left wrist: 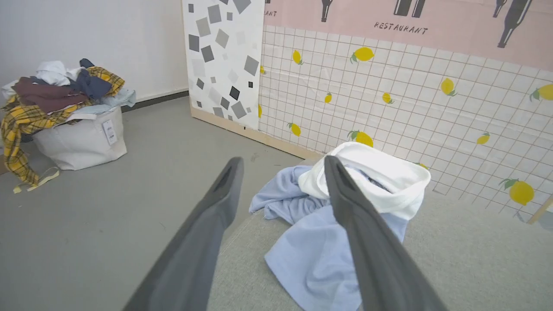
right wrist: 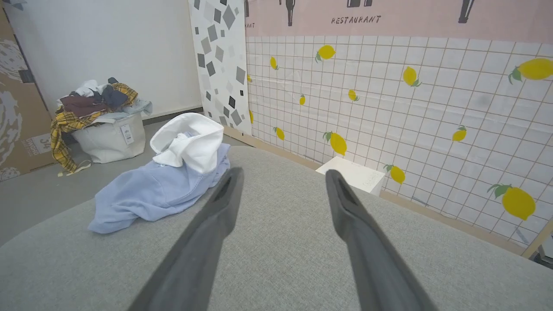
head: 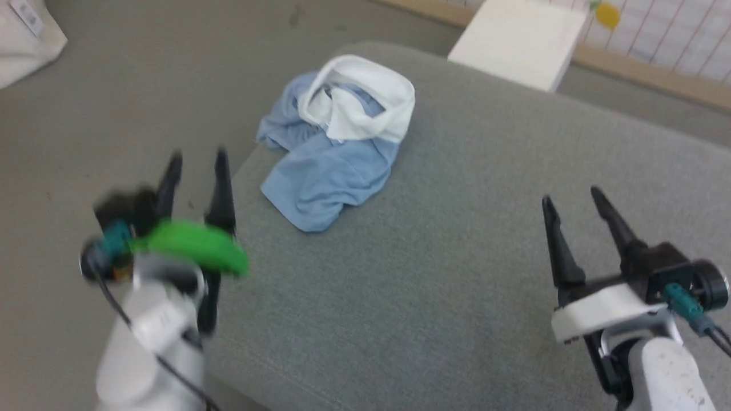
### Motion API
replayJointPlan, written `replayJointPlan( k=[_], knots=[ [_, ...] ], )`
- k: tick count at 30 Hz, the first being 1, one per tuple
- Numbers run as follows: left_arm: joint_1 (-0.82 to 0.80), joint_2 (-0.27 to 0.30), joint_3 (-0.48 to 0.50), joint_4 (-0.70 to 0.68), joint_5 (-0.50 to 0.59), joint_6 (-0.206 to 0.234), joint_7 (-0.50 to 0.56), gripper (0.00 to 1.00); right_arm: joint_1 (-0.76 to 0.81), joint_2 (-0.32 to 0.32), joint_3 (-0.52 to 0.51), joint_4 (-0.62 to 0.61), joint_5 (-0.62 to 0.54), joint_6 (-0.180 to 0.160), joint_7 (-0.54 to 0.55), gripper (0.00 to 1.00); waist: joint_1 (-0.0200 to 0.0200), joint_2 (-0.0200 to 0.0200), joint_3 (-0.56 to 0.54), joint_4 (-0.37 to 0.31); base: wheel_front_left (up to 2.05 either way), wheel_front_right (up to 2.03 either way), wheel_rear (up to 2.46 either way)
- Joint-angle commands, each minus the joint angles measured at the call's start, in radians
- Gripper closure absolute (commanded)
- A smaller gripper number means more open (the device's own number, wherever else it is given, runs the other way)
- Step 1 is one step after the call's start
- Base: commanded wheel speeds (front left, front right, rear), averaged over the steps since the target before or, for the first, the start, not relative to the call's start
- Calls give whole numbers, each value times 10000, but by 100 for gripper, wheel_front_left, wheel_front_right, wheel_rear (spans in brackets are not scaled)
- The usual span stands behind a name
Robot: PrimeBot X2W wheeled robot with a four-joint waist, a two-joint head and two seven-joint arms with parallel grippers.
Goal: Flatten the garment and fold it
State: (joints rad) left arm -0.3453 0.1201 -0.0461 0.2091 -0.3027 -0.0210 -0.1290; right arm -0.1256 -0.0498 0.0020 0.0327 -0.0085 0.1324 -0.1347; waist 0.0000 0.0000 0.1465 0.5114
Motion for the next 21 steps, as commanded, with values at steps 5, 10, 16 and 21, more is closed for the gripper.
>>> replayJointPlan(
  k=[5, 10, 16, 21],
  knots=[
    [-2686, 636, 16, 810, -1075, -666, 1466, 0, -830, -5, 133, -362, -407, -16, 135, 0, 0, 0, 2735, -1072, 0, 0, 0],
    [-4793, 1431, 58, 1654, -2196, -960, 3439, 0, -1563, -4, 219, -493, -538, -17, 30, 0, 0, 0, 4067, -1880, 0, 0, 0],
    [-5826, 2236, 240, 2474, -2822, -789, 5766, 0, -2094, -4, 274, -395, -353, -17, -270, 0, 0, 0, 4939, -2874, 0, 0, 0],
    [-5780, 2500, 192, 2934, -3224, -292, 7893, 0, -2228, -4, 223, -148, -100, -17, -549, 0, 0, 0, 5209, -3400, 0, 0, 0]
  ],
)
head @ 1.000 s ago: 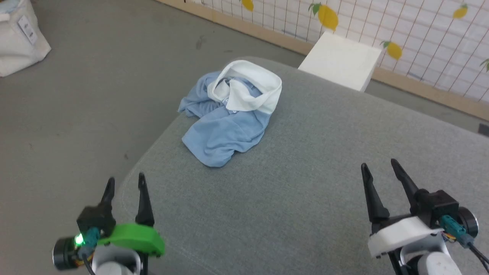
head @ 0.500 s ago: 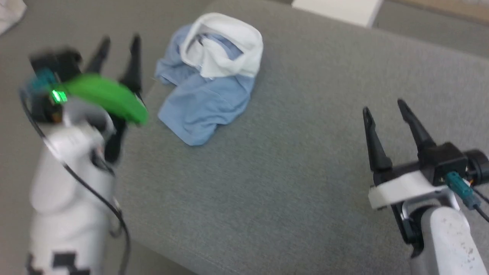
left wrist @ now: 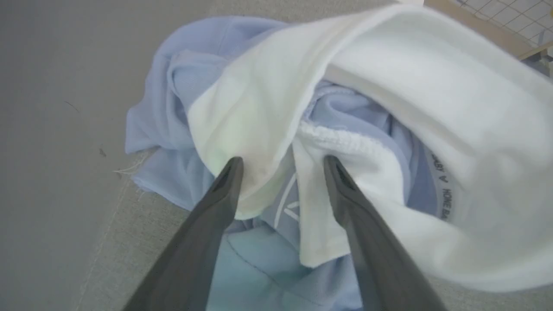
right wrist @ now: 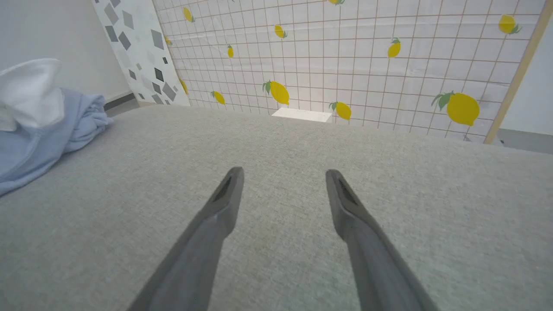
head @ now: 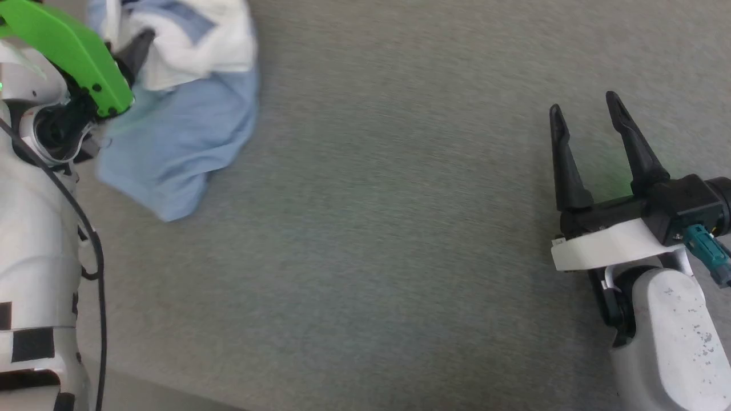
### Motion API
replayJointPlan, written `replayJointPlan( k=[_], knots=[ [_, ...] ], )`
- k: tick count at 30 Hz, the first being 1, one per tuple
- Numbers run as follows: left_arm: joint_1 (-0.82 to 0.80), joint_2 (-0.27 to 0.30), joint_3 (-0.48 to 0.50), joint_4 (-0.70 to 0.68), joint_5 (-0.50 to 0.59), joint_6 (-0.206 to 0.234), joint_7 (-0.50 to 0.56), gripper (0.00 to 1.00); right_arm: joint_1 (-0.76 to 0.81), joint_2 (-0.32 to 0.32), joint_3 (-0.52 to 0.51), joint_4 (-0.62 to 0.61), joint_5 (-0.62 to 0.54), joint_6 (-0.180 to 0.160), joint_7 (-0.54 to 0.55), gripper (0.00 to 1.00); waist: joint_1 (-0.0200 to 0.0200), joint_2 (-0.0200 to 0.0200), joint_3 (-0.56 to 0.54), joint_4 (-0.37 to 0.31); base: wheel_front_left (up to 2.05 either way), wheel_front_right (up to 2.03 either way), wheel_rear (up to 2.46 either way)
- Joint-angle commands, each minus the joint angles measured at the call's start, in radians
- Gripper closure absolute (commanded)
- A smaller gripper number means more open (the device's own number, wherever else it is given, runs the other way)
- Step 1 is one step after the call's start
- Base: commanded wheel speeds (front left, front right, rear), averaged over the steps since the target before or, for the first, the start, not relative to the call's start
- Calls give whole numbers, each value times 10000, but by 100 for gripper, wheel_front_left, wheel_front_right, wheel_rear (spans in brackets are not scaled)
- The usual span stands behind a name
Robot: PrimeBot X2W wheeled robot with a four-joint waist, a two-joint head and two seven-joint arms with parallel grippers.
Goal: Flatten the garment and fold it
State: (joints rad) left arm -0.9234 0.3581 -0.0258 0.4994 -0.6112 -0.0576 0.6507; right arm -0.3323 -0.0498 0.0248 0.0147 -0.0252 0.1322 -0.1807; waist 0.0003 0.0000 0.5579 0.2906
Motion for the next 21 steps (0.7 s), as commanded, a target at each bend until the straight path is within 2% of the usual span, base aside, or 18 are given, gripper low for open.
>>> replayJointPlan(
  k=[1, 4, 8, 11, 13, 16, 19, 21],
  knots=[
    [75, 165, -11, 76, -179, 188, 395, 0, -171, -4, -7, 81, 105, -15, -129, 0, -3, 0, 1116, -1259, 0, 0, 0],
    [404, 236, 34, 189, -315, 587, 1153, 0, -188, -4, -16, 238, 216, -15, -257, 0, -3, 0, 1128, -1408, 0, 0, 0],
    [1037, 160, -23, 314, -686, 902, 2445, 0, -233, -4, -52, 483, 368, -15, -401, 0, -3, 0, 916, -1492, 0, 0, 0],
    [1426, 253, -52, 71, -791, 870, 2786, 100, -215, -4, -108, 669, 486, -15, -498, 0, -3, 0, 560, -1486, 0, 0, 0],
    [1578, 548, -72, -332, -494, 599, 2112, 100, -160, -4, -123, 803, 572, -15, -563, 0, -3, 0, 196, -1484, 0, 0, 0],
    [1580, 1200, -189, -904, 703, 217, -324, 100, -26, -4, -184, 1061, 717, -15, -649, 0, -3, 0, -535, -1501, 0, 0, 0],
    [1363, 1502, -293, -1103, 1627, 142, -2434, 100, 200, -4, -278, 1296, 859, -15, -709, 0, -3, 0, -1321, -1529, 0, 0, 0],
    [1103, 1598, -391, -1177, 2234, 263, -3766, 100, 401, -4, -344, 1420, 899, -15, -737, 0, -3, 0, -1880, -1581, 0, 0, 0]
  ],
)
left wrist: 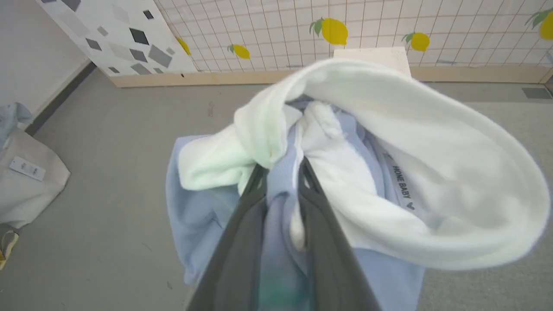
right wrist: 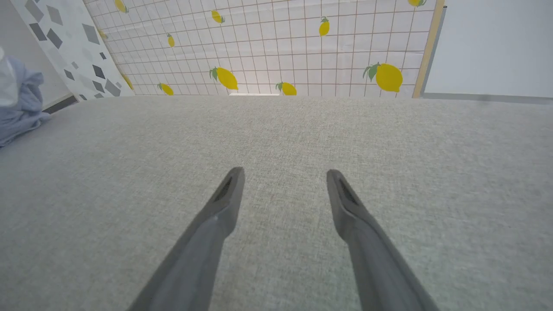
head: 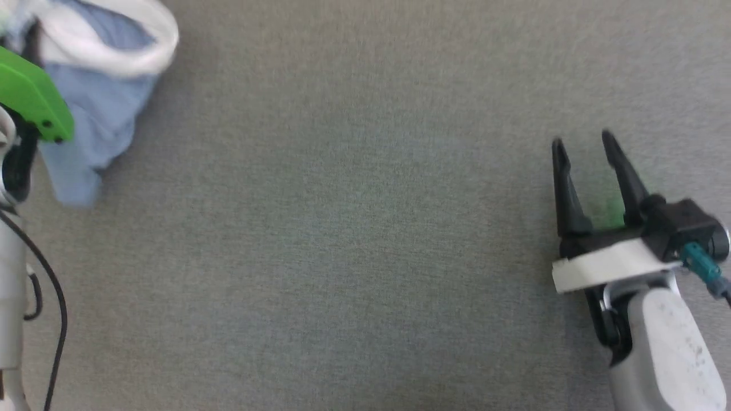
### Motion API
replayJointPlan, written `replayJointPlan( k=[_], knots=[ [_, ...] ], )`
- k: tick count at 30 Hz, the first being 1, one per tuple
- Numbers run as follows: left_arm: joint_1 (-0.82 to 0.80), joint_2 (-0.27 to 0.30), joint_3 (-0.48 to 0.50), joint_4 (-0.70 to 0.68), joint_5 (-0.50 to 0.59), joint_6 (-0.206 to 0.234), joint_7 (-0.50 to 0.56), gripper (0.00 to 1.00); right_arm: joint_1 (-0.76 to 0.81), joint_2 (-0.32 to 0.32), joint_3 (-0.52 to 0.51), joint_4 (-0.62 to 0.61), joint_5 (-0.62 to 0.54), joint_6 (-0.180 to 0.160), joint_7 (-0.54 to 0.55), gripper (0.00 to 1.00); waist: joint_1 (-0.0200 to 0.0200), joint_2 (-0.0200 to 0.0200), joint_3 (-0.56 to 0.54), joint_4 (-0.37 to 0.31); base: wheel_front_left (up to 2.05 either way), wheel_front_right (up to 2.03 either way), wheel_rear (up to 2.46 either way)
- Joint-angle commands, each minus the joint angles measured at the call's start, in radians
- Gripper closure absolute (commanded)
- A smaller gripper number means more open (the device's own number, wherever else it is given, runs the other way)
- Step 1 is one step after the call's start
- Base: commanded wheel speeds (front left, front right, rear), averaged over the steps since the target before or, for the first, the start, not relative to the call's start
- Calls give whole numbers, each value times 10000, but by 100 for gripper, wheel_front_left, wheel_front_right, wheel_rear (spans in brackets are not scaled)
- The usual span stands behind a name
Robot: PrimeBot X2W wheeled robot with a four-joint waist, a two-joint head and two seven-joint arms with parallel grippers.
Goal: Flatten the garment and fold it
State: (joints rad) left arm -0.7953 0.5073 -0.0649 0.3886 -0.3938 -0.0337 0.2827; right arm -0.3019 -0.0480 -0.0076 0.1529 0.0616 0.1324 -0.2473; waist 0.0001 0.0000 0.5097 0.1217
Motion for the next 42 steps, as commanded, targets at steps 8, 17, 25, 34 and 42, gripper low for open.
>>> replayJointPlan(
  k=[8, 17, 25, 34, 42],
  knots=[
    [-1487, -360, -998, -302, 1240, -124, -2794, 100, 1079, -22, -188, 416, 429, -17, -125, 0, -1, 0, -3536, -691, 0, 0, 0],
    [-2092, -2110, -2101, -603, 711, -537, -3166, 100, 1761, -22, -405, 395, 546, -17, -124, 0, -1, 0, -4394, -1925, 0, 0, 0],
    [-1032, -3521, -3118, -92, 70, -669, -2793, 100, 2009, -22, -505, 131, 595, -17, 32, 0, -1, 0, -4382, -2892, 0, 0, 0],
    [1572, -4237, -4514, 2291, -1087, -786, 269, 100, 2050, -22, -291, 29, 696, -17, 128, 0, -1, 0, -4088, -3649, 0, 0, 0],
    [2571, -4386, -5082, 2712, -1900, -898, 1558, 0, 2101, -22, -229, 51, 648, -17, 198, 0, -1, 0, -4118, -3491, 0, 0, 0]
  ],
)
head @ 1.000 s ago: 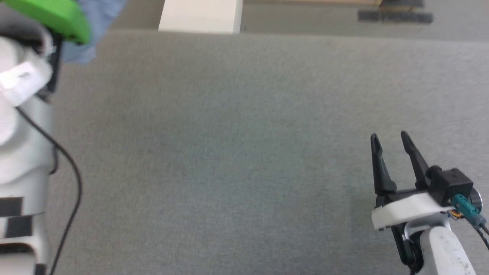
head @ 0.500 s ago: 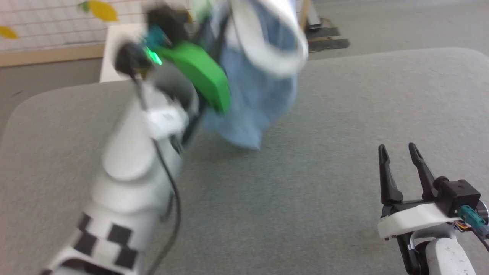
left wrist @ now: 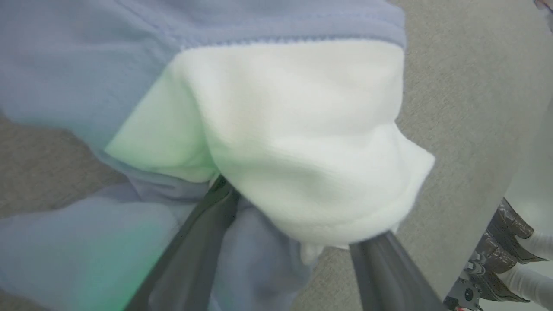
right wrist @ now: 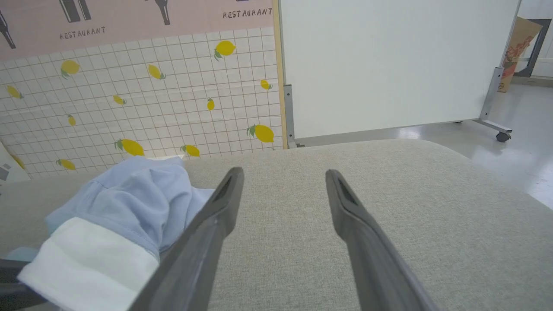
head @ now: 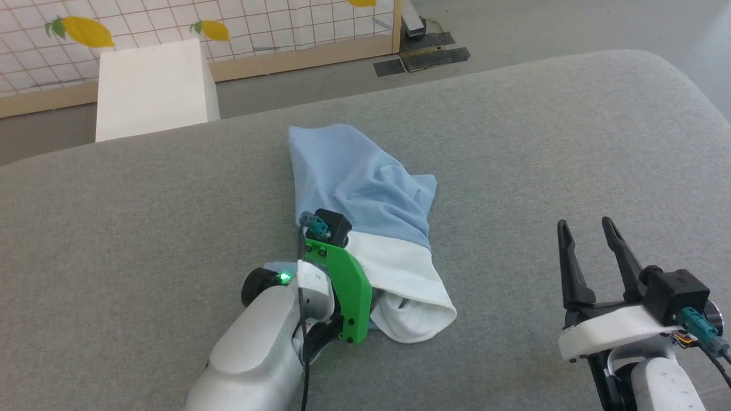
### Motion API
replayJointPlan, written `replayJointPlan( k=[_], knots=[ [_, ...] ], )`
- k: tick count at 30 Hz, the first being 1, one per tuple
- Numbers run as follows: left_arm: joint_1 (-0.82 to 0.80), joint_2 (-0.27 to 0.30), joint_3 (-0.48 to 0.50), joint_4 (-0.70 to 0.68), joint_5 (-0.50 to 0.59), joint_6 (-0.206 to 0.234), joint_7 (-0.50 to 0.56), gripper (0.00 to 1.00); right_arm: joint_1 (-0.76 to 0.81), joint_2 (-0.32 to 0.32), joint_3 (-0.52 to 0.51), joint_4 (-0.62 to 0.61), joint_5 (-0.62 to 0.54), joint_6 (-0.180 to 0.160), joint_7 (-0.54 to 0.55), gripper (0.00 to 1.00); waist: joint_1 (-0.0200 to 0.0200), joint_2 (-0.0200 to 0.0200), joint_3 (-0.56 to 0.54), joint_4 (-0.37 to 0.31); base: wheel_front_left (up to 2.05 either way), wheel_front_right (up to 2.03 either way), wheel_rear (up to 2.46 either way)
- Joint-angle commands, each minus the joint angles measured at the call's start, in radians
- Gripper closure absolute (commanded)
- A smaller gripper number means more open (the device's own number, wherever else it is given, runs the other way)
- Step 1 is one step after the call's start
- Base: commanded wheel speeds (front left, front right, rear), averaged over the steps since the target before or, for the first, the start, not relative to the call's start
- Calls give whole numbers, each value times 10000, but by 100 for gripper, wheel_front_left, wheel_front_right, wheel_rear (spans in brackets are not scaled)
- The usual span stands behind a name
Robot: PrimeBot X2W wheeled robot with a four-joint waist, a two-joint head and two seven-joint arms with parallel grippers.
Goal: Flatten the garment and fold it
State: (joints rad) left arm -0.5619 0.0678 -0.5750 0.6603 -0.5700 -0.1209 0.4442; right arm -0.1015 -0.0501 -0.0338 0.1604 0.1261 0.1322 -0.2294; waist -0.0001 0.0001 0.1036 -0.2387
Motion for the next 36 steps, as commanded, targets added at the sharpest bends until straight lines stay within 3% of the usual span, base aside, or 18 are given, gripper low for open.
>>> replayJointPlan(
  k=[1, 5, 7, 12, 17, 23, 29, 36],
  knots=[
    [311, -6, 137, -193, -252, -23, -351, 0, 108, -1, 72, -38, -22, -15, 43, 0, 1, -1, -93, 181, 0, 0, 0],
    [541, 112, 525, -1216, -111, 69, -2231, 0, 149, -1, 116, -116, -66, -15, 100, 0, 1, -1, -243, 502, 0, 0, 0],
    [624, 428, 715, -1763, 554, 556, -3745, 0, 188, -1, 112, -162, -121, -15, 133, 0, 1, -1, -335, 718, 0, 0, 0],
    [1479, 733, 1257, -2703, 1040, 1396, -6056, 0, 275, -1, 166, -344, -238, -15, 267, 0, 1, -1, -509, 1341, 0, 0, 0],
    [2335, 1010, 1640, -3149, 1131, 1767, -6786, 0, 144, -1, 328, -574, -339, -15, 443, 0, 1, -1, -491, 2035, 0, 0, 0],
    [3284, 999, 2791, -4339, 1123, 2094, -7047, 0, -257, -1, 475, -831, -528, -15, 793, 0, 1, -1, -195, 2967, 0, 0, 0],
    [4279, 375, 4389, -6012, 1869, 1627, -7056, 0, -1147, -1, 996, -607, -697, -15, 2234, 0, 1, -1, 221, 3849, 0, 0, 0],
    [4545, -114, 5125, -6372, 2475, 917, -7058, 0, -2388, -1, 1765, 280, -318, -15, 5814, 0, 1, -1, 516, 4636, 0, 0, 0]
  ],
)
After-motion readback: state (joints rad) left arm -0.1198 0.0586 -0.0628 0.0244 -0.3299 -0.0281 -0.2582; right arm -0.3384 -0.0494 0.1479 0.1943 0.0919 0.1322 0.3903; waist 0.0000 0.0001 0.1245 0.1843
